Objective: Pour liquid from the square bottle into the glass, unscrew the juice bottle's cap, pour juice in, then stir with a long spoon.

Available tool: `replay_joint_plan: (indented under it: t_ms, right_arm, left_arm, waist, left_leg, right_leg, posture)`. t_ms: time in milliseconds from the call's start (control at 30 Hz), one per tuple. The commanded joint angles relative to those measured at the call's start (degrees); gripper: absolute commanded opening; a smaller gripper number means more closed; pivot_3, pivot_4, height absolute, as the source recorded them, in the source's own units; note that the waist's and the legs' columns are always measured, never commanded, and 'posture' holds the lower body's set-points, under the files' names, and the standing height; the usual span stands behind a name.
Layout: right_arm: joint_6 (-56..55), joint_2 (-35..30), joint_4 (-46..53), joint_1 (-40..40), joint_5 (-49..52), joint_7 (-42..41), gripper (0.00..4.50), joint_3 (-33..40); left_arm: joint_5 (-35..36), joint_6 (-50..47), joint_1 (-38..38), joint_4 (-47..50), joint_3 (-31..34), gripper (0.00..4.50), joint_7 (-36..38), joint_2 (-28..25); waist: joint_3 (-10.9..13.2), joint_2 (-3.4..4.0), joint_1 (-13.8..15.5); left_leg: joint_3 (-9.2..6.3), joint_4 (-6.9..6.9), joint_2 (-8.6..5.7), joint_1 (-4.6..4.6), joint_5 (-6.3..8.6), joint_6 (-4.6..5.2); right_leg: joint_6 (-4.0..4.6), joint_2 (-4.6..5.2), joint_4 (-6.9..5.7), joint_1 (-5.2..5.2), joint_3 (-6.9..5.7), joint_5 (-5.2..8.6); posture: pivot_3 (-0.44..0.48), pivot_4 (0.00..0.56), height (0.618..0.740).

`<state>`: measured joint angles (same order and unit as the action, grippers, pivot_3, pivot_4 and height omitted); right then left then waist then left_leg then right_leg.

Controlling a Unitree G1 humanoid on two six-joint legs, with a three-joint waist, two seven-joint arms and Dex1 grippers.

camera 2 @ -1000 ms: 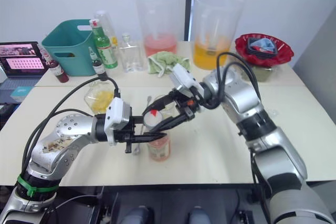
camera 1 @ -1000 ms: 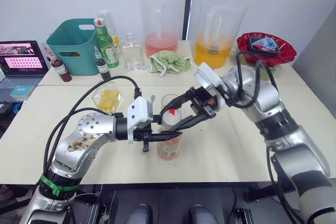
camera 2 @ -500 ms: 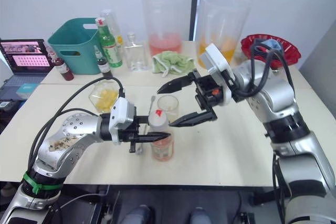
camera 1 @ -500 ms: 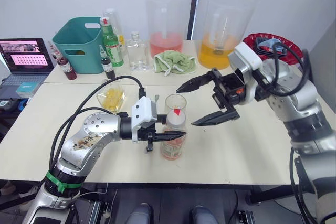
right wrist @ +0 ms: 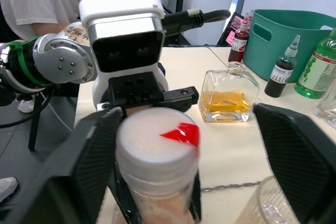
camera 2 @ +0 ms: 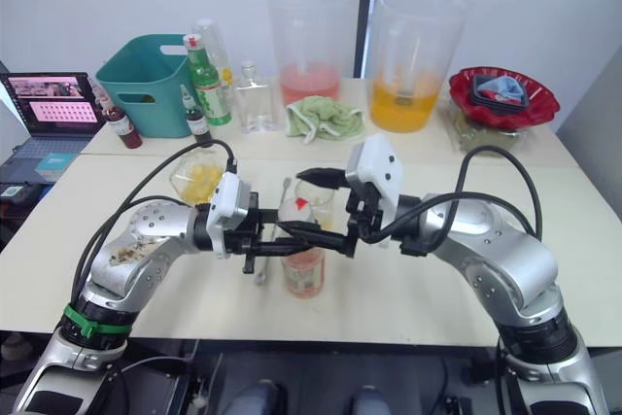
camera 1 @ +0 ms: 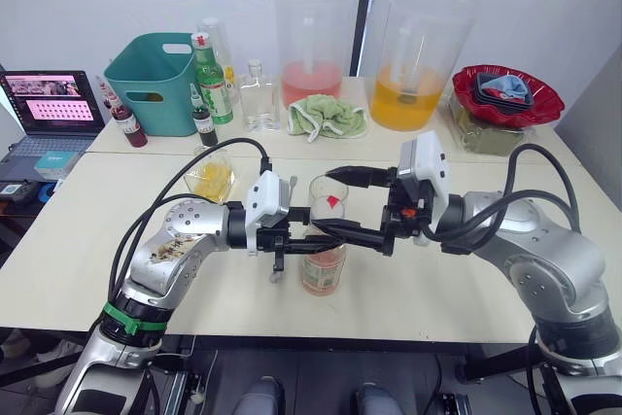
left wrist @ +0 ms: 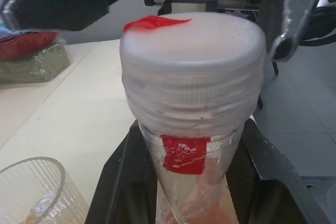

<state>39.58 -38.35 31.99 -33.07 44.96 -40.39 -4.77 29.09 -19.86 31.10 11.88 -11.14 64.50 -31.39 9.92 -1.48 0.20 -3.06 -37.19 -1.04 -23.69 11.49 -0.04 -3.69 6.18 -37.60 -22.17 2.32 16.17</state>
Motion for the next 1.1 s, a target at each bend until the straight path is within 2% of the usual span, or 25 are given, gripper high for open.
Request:
replay_joint_plan:
  t_ms: [33,67,133,300,467,600,667,767,833,900,1000,1100]
  right_arm:
    - [1.25,0.95,0.8,-1.36,1.28,1.23,2.63,2.15]
    - [1.66,0.96,0.61,-1.69,1.29,0.92,2.18,1.92]
    - [2.76,0.8,-0.06,-2.51,1.45,0.18,1.66,1.34]
    - [1.47,-0.33,-6.01,-5.81,-1.24,-8.81,1.64,-2.58]
    - [-11.89,0.79,-18.36,-10.88,-7.19,-29.45,1.64,-7.86]
    - [-21.46,4.12,-32.51,-18.2,-9.53,-48.35,1.64,-10.8]
    - [-28.35,4.99,-40.76,-23.78,-9.25,-51.75,1.64,-14.98]
    - [-34.09,5.99,-50.04,-31.3,-7.01,-52.11,1.64,-20.17]
    - [-34.81,6.54,-54.29,-35.36,-5.35,-52.11,2.69,-21.94]
    - [-33.99,5.08,-54.22,-38.32,-2.9,-52.11,3.39,-23.59]
    - [-28.95,2.14,-50.42,-39.47,0.61,-52.11,4.37,-21.14]
    - [-25.71,-1.41,-45.51,-35.24,0.12,-52.11,4.46,-16.8]
  left_arm:
    - [-3.02,-0.01,-0.72,-0.72,-1.92,1.32,0.21,-0.37]
    - [-3.06,-0.02,-0.78,-0.63,-1.85,1.32,0.11,-0.46]
    - [-3.03,-0.39,-1.13,0.08,-1.54,1.32,-0.44,-0.77]
    - [-2.9,-1.65,-2.48,2.7,-0.59,1.32,-2.09,-2.01]
    - [-2.64,-3.14,-3.6,5.3,0.25,1.32,-3.68,-3.34]
    - [-2.25,-4.23,-4.5,7.12,0.78,1.32,-4.58,-4.48]
    - [-2.2,-4.7,-5.15,8.17,0.88,1.32,-5.02,-4.91]
    - [-2.04,-5.13,-5.69,9.18,0.85,1.32,-5.79,-5.28]
    - [-1.98,-5.58,-5.78,9.62,0.86,1.32,-6.41,-5.24]
    - [-1.48,-6.16,-5.93,10.02,0.97,1.32,-6.5,-5.27]
    - [-1.06,-6.59,-6.16,10.26,1.03,1.32,-6.44,-5.23]
    - [-1.04,-6.19,-5.88,9.58,0.62,1.32,-5.99,-4.8]
  waist:
    - [0.0,0.0,-0.05]
    - [0.0,0.0,-0.05]
    - [0.0,0.0,-0.07]
    - [0.0,0.0,-0.54]
    - [-0.01,0.01,-1.01]
    - [0.0,0.01,-1.19]
    - [0.0,0.01,-1.36]
    - [0.0,0.01,-1.63]
    - [0.0,0.01,-1.79]
    - [0.0,0.01,-1.93]
    - [0.01,0.03,-1.53]
    - [0.01,0.02,-0.91]
  left_leg:
    - [0.0,0.0,0.0,0.0,0.0,0.0]
    - [0.0,0.0,0.0,0.0,0.0,0.0]
    - [0.0,0.0,0.0,0.01,0.0,0.0]
    - [0.0,0.01,0.02,0.08,0.0,0.01]
    - [0.06,0.06,0.04,0.21,0.0,0.01]
    - [0.1,0.1,0.06,0.26,0.0,0.01]
    - [0.08,0.11,0.07,0.29,0.0,0.01]
    - [0.02,0.24,0.12,0.39,0.0,0.0]
    - [0.0,0.26,0.13,0.37,0.0,0.0]
    - [0.0,0.27,0.13,0.36,0.0,0.0]
    - [-0.02,0.27,0.12,0.29,0.0,0.0]
    - [-0.05,0.27,0.1,0.25,0.01,-0.01]
  right_leg:
    - [0.0,0.0,0.0,0.0,0.0,0.0]
    - [0.0,0.0,0.0,0.0,0.01,0.0]
    - [0.0,0.0,0.0,0.01,0.0,0.0]
    - [0.0,-0.03,-0.01,0.03,0.0,0.0]
    - [0.0,-0.06,0.0,0.12,0.01,0.0]
    - [0.0,-0.08,0.01,0.14,0.02,0.0]
    - [0.0,-0.09,-0.02,0.14,0.01,0.0]
    - [0.01,-0.11,-0.03,0.11,0.02,0.0]
    - [0.02,-0.11,-0.08,0.02,0.02,0.0]
    - [0.02,-0.1,-0.12,0.0,0.03,-0.01]
    - [0.03,-0.09,-0.12,-0.05,0.03,-0.01]
    - [0.03,-0.07,-0.04,-0.03,0.01,-0.01]
  posture:
    - [0.0,0.15,0.74]
    - [0.0,0.15,0.74]
    - [0.0,0.15,0.74]
    - [0.0,0.15,0.74]
    - [0.0,0.15,0.74]
    - [0.0,0.15,0.74]
    - [0.0,0.15,0.74]
    - [0.0,0.15,0.74]
    - [0.0,0.15,0.74]
    - [0.0,0.15,0.74]
    - [0.0,0.15,0.74]
    - [0.0,0.15,0.74]
